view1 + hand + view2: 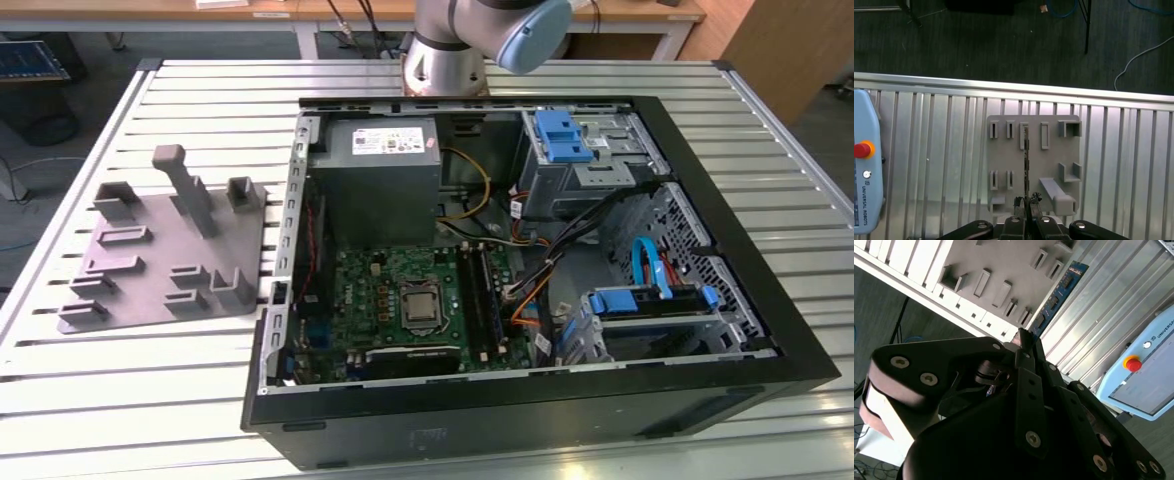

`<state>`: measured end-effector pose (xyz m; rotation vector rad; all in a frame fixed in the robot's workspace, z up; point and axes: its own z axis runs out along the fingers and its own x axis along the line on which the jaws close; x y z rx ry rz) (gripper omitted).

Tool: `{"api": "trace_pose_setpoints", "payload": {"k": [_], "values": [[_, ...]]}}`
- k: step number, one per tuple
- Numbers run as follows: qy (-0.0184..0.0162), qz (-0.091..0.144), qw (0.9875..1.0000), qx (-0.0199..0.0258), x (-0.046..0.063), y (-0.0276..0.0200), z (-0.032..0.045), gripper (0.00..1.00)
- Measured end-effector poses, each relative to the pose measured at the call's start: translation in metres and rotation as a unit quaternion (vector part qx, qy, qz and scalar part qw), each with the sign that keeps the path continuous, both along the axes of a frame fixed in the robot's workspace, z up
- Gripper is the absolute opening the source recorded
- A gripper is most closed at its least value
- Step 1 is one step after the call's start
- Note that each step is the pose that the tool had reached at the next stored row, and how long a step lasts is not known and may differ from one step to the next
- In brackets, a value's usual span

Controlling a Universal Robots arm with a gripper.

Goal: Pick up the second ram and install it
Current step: 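Pick up the second ram and move it above second insertion slot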

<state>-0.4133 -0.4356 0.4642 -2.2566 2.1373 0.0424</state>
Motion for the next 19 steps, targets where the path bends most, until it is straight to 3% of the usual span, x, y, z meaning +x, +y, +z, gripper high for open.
{"api": "trace_pose_setpoints", "payload": {"k": [5,19], "values": [[0.0001,0.0,1.0,0.0,0.003,0.0,0.0001,0.14],[0.0001,0.0,1.0,0.0,0.063,0.0,-0.0012,0.14]]}}
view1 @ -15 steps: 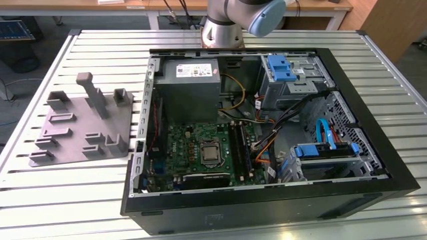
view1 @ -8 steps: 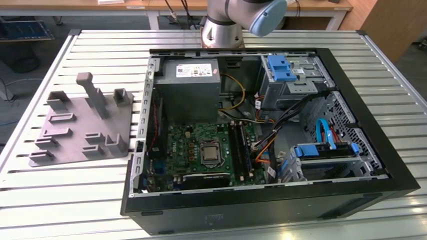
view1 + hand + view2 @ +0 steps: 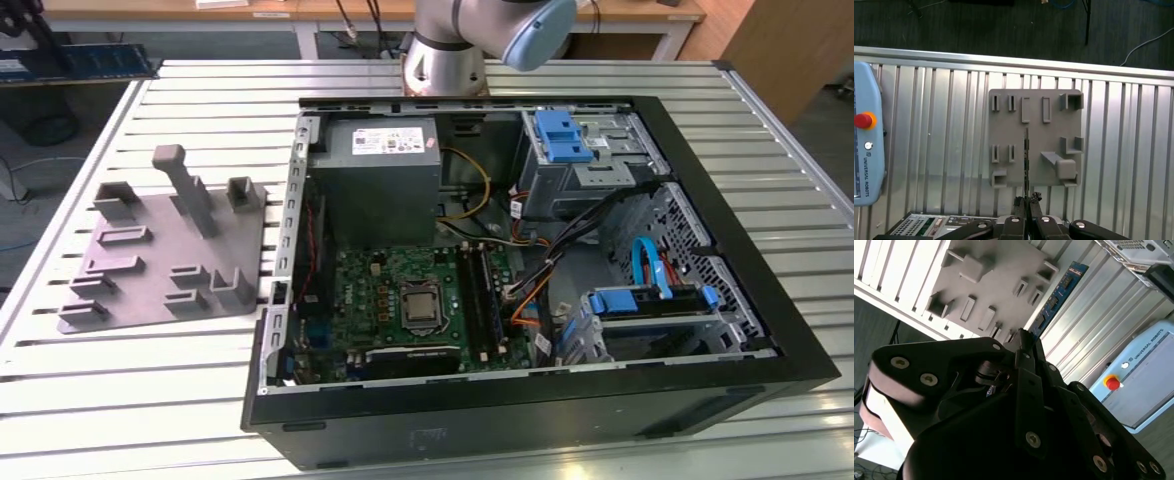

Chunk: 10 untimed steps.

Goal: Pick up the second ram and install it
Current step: 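Pick up the second ram and move it above second insertion slot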

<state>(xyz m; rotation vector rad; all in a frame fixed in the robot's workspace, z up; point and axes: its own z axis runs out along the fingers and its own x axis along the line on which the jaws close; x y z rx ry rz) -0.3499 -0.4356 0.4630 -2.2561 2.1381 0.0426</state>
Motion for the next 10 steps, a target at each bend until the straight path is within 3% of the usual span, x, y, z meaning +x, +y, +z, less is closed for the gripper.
{"api": "trace_pose_setpoints", "payload": {"k": [5,10], "values": [[0.0002,0.0,1.0,0.0,0.023,0.0001,-0.002,0.14],[0.0007,0.0,1.0,0.0001,0.039,0.0001,-0.0101,0.14]]}}
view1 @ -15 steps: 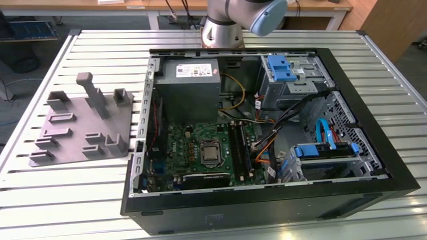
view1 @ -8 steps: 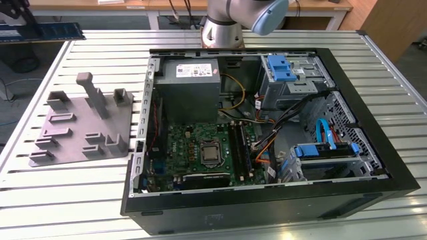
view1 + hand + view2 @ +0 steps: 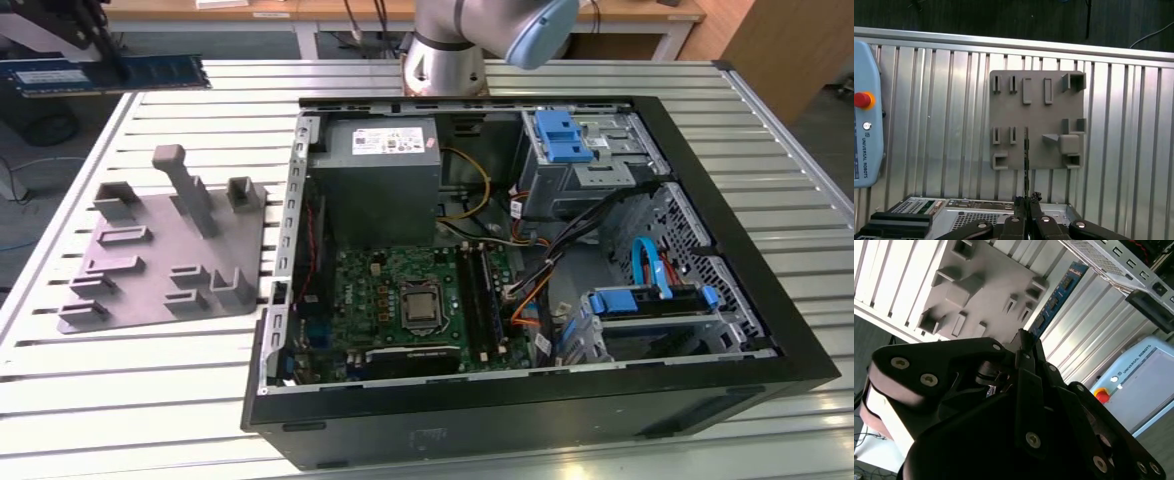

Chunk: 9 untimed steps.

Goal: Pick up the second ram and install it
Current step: 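Pick up the second ram and move it above second insertion slot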

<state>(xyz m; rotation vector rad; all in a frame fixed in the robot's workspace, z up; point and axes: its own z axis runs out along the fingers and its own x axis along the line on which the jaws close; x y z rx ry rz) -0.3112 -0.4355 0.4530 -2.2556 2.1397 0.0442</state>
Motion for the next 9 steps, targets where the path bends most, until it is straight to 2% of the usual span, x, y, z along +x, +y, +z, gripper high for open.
{"api": "trace_pose_setpoints", "payload": {"k": [9], "values": [[0.0,-0.001,1.0,0.0,0.027,0.0,-0.0163,0.14]]}}
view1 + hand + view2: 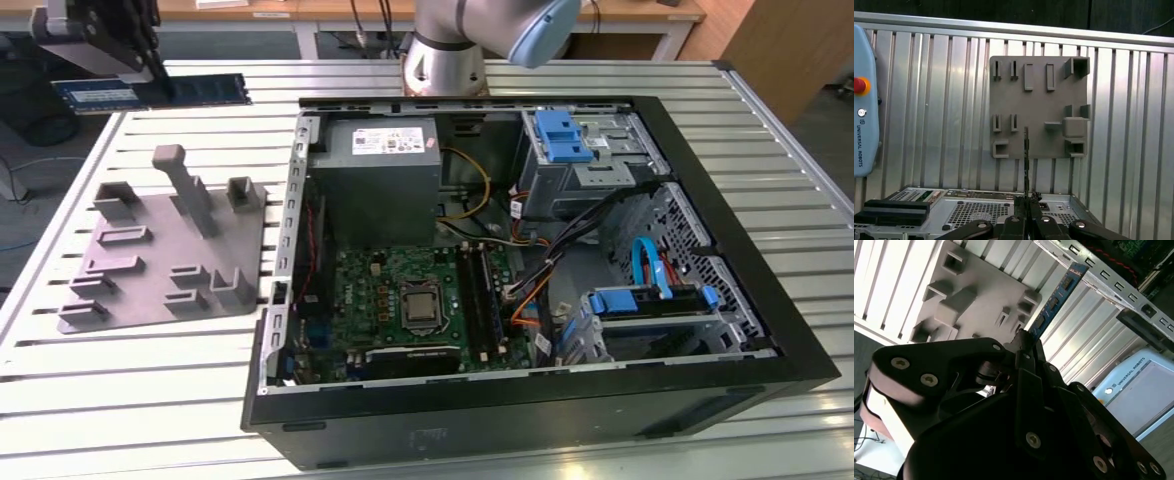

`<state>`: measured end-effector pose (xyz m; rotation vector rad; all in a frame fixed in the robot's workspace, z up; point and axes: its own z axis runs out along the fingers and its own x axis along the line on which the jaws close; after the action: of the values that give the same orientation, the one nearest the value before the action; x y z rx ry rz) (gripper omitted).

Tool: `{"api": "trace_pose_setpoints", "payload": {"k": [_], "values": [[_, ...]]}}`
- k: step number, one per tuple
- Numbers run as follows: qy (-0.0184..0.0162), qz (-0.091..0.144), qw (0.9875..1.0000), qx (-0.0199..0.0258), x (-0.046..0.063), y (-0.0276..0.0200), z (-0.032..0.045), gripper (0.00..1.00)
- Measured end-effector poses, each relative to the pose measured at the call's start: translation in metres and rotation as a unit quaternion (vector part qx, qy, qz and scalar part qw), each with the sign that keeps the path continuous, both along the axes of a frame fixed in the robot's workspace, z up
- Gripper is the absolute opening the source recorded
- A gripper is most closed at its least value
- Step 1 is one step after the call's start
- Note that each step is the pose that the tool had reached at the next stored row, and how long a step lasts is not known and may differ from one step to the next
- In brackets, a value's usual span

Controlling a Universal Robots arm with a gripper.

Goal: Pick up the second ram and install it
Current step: 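Pick up the second ram and move it above second insertion slot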

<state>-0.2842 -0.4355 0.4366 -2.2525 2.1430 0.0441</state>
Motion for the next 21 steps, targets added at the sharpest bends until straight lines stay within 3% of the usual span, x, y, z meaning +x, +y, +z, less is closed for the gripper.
{"api": "trace_pose_setpoints", "payload": {"k": [4,21], "values": [[0.0,0.0,1.0,0.0,0.019,0.0,-0.0109,0.14],[0.0,-0.001,1.0,0.0001,0.09,0.0,-0.042,0.14]]}}
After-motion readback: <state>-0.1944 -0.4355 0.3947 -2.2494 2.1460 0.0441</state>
